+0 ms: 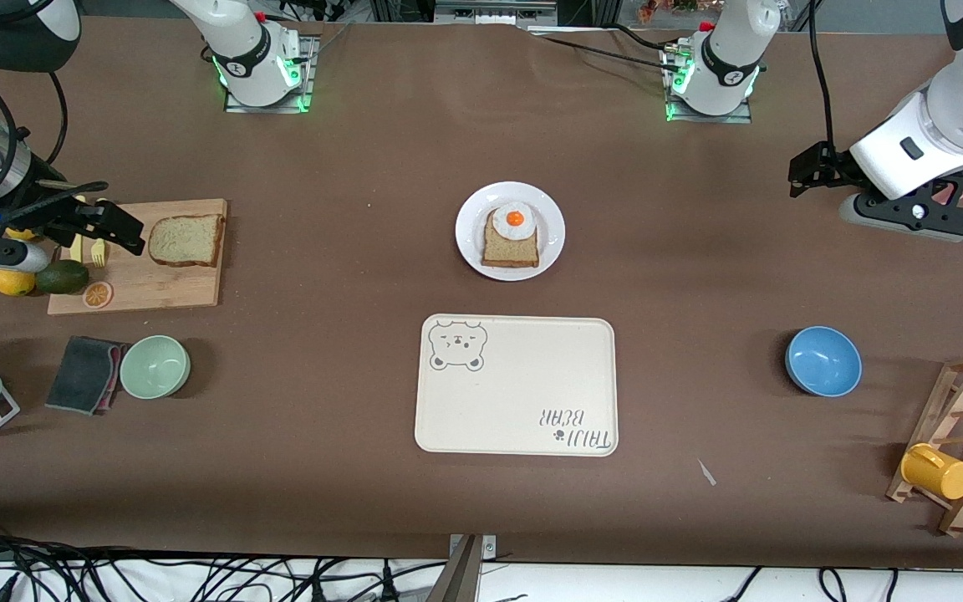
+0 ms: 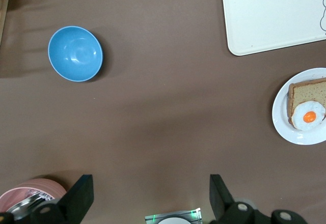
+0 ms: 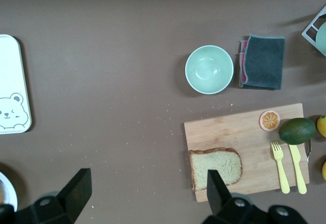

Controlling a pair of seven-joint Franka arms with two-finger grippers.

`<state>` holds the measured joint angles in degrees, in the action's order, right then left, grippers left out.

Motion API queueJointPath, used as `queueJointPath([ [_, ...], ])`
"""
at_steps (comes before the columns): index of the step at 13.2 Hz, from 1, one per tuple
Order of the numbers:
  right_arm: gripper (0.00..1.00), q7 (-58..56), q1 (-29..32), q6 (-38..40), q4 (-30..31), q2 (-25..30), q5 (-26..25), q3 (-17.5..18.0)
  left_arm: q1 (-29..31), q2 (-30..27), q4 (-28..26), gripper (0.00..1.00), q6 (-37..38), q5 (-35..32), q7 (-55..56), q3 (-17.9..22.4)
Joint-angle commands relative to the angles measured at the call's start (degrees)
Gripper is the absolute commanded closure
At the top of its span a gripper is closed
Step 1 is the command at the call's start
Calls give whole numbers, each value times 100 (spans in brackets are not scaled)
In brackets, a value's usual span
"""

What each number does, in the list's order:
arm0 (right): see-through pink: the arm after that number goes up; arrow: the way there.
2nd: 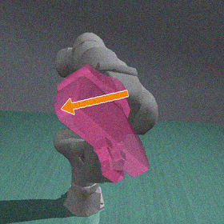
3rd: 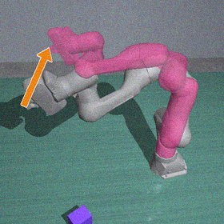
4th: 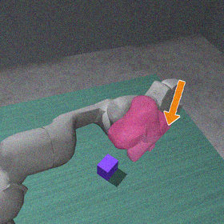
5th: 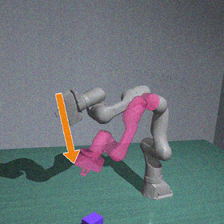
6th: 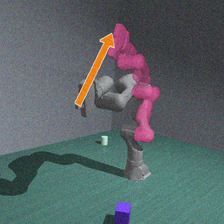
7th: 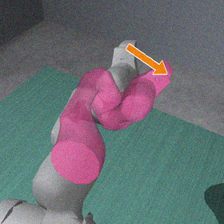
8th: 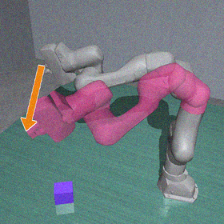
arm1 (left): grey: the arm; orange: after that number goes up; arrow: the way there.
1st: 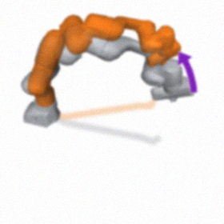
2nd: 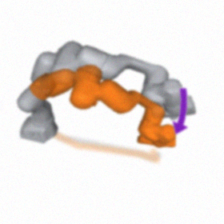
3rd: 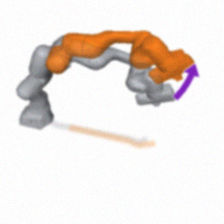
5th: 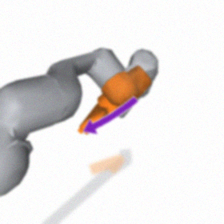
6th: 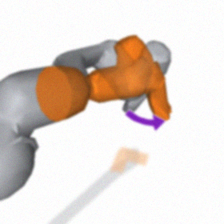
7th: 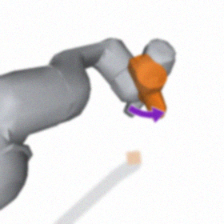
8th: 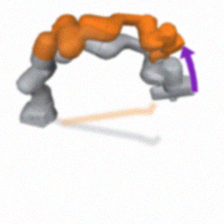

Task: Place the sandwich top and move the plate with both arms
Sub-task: 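Reach the right gripper down to the bread slice on the cutting board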

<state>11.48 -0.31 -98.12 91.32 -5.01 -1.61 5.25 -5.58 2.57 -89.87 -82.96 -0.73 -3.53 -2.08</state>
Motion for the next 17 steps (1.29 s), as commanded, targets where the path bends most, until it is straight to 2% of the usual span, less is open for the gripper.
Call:
queueJointPath([
  [1,0,-137,-48,143,-70,8,187,-24,30,-20,40,0,78,143,37,-12],
  [9,0,-93,-48,416,175,131,240,-15,22,-29,57,0,78,143,37,-29],
  [12,0,-110,-39,-188,1140,701,196,11,22,-29,57,0,87,152,37,-47],
  [17,0,-111,-30,-112,1107,641,83,46,4,-29,119,0,79,143,37,-47],
])
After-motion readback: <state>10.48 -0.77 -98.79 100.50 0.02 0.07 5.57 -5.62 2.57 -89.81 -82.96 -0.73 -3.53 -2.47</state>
